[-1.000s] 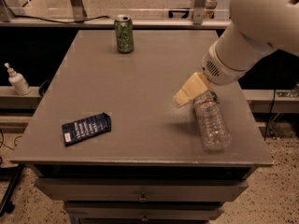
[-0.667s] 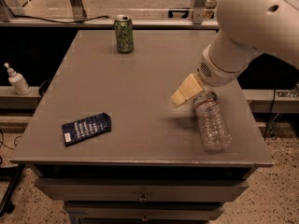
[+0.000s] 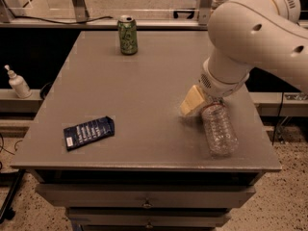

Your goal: Place water bottle upright

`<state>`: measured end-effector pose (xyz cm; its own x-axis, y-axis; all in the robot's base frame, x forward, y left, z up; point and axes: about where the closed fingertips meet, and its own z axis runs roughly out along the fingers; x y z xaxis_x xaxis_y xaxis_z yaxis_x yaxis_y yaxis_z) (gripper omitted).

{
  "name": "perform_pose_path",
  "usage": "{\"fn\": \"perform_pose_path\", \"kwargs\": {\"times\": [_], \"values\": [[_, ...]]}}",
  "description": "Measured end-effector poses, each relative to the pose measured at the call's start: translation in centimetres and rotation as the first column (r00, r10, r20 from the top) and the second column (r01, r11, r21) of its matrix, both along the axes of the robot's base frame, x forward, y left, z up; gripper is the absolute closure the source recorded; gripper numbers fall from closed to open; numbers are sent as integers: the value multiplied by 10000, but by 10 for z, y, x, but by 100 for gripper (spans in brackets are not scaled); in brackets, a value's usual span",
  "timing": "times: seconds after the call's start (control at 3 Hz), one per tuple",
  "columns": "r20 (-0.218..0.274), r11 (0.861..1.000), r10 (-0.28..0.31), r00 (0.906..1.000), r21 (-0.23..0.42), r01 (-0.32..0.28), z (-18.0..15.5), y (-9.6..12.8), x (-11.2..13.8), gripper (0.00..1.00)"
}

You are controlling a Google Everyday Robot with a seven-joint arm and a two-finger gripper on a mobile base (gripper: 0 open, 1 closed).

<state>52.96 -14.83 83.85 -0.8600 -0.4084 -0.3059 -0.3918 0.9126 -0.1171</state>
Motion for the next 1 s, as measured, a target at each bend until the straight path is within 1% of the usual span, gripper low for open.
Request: {"fn": "perform_pose_path", "kwargs": {"times": [0.33, 0.67, 1.0], "values": [[1, 9997, -182, 9998, -180, 182, -5, -1, -1, 42], [293, 9997, -42, 9996, -248, 49, 4, 4, 2, 65], [912, 9981, 612, 9940, -11, -613, 29, 24, 14, 88]]}}
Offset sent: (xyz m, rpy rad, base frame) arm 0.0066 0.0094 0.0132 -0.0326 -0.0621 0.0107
